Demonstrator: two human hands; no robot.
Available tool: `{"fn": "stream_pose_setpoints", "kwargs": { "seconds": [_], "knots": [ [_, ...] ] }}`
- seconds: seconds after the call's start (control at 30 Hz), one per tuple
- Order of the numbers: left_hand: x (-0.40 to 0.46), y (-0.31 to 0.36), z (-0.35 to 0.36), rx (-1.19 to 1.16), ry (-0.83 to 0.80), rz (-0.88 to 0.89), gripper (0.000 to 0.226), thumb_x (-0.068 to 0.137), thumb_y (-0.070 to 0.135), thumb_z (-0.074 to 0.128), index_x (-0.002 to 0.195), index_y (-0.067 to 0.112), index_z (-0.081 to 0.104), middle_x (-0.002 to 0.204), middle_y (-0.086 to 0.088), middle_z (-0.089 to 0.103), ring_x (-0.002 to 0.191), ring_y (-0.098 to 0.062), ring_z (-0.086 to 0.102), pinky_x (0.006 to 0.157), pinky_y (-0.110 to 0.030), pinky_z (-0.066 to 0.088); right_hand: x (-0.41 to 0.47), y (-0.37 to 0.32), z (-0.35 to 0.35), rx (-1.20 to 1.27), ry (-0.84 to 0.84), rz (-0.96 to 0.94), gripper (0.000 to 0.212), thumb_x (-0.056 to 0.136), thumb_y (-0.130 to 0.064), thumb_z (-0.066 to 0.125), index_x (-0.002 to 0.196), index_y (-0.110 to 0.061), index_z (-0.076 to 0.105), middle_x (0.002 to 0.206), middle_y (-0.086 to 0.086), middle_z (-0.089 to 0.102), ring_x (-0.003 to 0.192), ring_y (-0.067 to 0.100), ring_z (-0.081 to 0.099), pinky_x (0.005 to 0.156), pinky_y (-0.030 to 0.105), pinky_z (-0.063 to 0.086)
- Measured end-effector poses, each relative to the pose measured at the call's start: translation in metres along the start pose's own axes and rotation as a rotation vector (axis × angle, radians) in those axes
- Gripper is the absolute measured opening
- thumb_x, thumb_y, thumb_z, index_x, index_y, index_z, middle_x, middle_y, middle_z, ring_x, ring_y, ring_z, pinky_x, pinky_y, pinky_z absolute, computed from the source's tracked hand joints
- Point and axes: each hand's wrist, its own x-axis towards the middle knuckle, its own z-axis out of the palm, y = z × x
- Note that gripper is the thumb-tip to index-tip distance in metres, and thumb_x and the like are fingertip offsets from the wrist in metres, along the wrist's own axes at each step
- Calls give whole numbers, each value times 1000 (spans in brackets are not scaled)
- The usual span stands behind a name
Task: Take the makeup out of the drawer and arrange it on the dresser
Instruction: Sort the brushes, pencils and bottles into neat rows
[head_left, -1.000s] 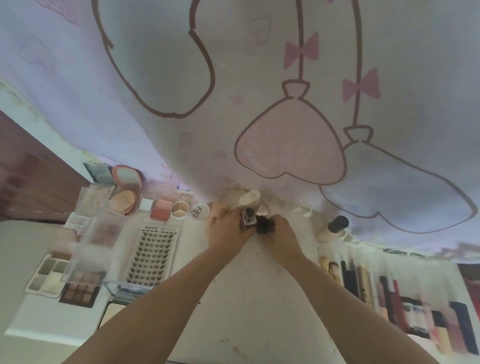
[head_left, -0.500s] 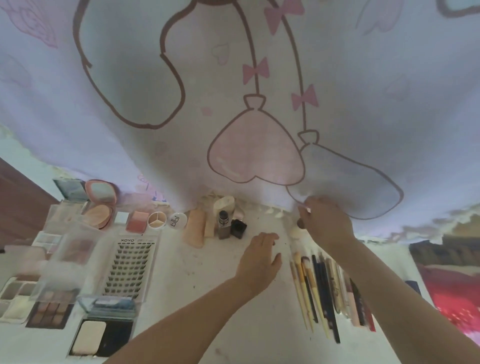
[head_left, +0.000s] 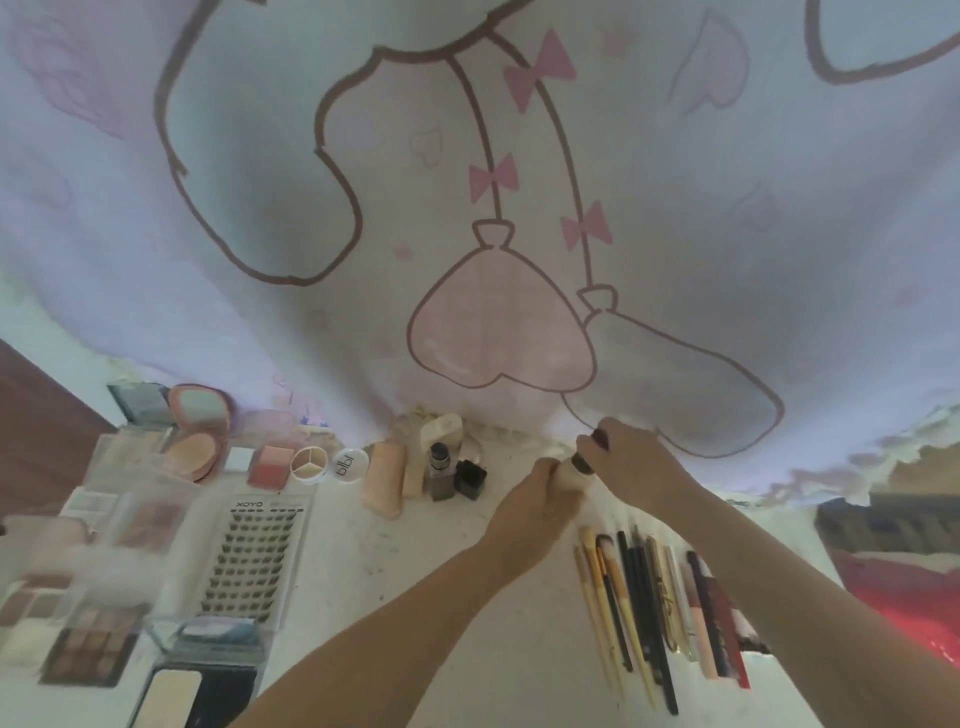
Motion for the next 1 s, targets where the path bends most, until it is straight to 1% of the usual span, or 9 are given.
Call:
{"fn": "stream_pose_setpoints", "kwargs": {
  "seconds": [0.13,0.23,0.3,0.47,0.57,0.63,0.77,0.87,1.0],
  "knots": [
    [-26,19,-53,38,21,-6,19,81,51,59,94,45,47,83,11,62,70,-1,59,64,-21,50,-18,-46,-9,55,-4,-87,31,94,-37,38,68,-20,43,68,-1,48,53,12,43,48,22,31],
    [-52,24,-84,375,180,92,21,83,48,60,89,33,47,68,17,49,69,14,44,61,-15,35,-31,-74,-9,18,-5,-101,49,96,-51,31,62,-17,42,60,0,45,52,15,42,52,25,35],
    [-66,30,-100,504,273,133,26,81,53,59,86,30,46,62,17,38,65,10,37,56,-14,28,-39,-88,-7,45,0,-110,52,95,-55,34,60,-17,40,56,-1,41,48,14,39,52,25,35],
    [-89,42,-133,333,90,68,43,77,62,52,92,21,57,78,-3,64,73,-24,60,71,-41,50,-63,-110,-3,248,44,-208,39,96,-38,40,64,-16,39,60,-2,42,49,11,34,48,20,30],
    [-106,49,-150,-53,-129,31,35,81,53,57,92,20,61,74,-2,69,57,-16,59,55,-30,48,-81,-119,-5,234,100,-336,34,97,-31,42,65,-19,41,61,-4,44,49,6,36,45,9,33],
    [-113,53,-158,-108,-209,51,35,84,51,57,92,17,61,72,1,69,55,-14,58,51,-25,45,-92,-122,-11,274,111,-429,27,98,-26,43,72,-18,46,66,-2,49,49,4,38,47,4,35],
    [-118,58,-169,-25,-164,97,25,86,44,58,94,20,61,67,12,67,54,-5,60,47,-20,46,-104,-116,-33,241,-156,-522,3,98,-27,45,99,-29,45,83,-14,58,64,-9,56,54,5,42],
    [-116,57,-174,62,-107,132,26,85,43,62,100,22,61,70,8,66,57,-6,61,58,-27,55,-103,-114,-44,333,-253,-443,19,97,-32,47,115,-29,45,89,-13,66,68,-4,64,55,11,47],
    [-111,58,-174,139,-61,181,22,82,46,64,91,27,60,72,6,65,56,-2,59,62,-27,56,-100,-122,-49,140,-222,-357,36,97,-48,36,84,-22,57,52,-7,61,38,1,47,40,9,35]
  ]
}}
